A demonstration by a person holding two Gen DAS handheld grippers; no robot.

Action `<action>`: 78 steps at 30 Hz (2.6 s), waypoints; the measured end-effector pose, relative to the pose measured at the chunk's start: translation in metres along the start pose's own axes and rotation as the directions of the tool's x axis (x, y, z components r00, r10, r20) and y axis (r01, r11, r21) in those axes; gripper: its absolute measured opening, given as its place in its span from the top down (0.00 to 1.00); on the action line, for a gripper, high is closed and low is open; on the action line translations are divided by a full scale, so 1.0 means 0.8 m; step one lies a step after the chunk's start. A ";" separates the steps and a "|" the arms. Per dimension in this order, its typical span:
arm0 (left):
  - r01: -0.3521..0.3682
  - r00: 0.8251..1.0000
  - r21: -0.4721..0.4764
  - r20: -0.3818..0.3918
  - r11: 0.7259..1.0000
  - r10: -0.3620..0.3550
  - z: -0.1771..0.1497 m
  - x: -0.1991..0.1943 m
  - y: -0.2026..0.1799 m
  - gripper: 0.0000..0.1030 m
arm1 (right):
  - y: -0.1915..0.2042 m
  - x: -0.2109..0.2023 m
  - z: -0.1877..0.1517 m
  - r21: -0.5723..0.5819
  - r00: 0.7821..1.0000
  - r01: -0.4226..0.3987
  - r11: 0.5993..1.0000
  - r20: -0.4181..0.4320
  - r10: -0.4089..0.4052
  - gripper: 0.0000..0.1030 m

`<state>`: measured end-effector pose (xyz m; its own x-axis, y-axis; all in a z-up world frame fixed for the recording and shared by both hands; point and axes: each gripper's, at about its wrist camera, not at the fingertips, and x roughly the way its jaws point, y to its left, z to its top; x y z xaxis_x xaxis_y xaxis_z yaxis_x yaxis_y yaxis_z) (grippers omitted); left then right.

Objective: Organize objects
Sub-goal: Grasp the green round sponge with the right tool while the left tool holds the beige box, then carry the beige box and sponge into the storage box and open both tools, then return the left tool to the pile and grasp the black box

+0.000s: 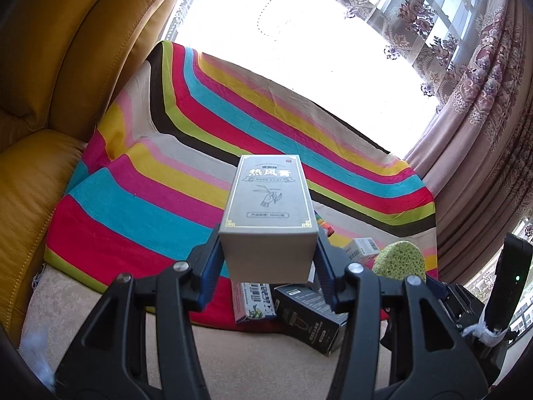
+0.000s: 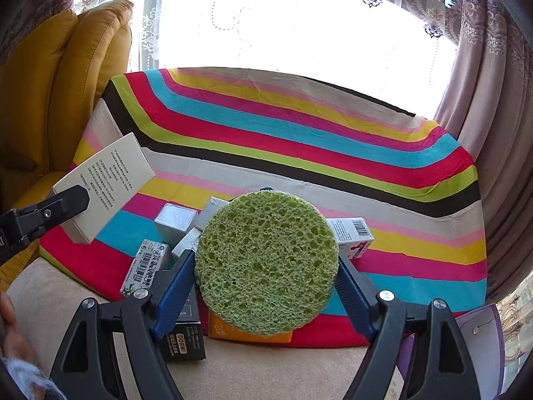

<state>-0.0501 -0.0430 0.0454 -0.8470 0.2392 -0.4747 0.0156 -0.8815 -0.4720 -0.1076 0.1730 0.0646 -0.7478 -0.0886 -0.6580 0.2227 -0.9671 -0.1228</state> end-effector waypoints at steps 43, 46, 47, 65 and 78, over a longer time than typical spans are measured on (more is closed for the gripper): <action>0.506 0.791 0.223 -0.505 0.833 -0.345 -0.169 0.029 -0.328 0.25 | -0.329 -0.155 -0.220 0.520 0.956 0.293 0.802 -0.155 -0.249 0.18; 0.489 0.802 0.236 -0.500 0.840 -0.327 -0.167 0.025 -0.322 0.24 | -0.334 -0.158 -0.224 0.527 0.955 0.296 0.796 -0.153 -0.254 0.15; 0.478 0.809 0.238 -0.495 0.845 -0.318 -0.165 0.026 -0.321 0.24 | -0.335 -0.157 -0.225 0.529 0.956 0.295 0.796 -0.154 -0.252 0.14; 0.330 0.890 0.404 -0.435 0.853 -0.138 -0.139 0.018 -0.287 0.17 | -0.304 -0.141 -0.201 0.450 0.953 0.300 0.841 -0.172 -0.248 0.13; 0.180 0.918 0.294 -0.393 0.939 -0.053 -0.083 0.018 -0.177 0.17 | -0.248 -0.139 -0.162 0.271 0.950 0.314 0.910 -0.093 -0.299 0.00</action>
<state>-0.0297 0.1119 0.0560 -0.5692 0.4263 -0.7031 -0.2936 -0.9041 -0.3105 0.0123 0.4053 0.0656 -0.7183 0.2277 -0.6574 -0.2015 -0.9725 -0.1168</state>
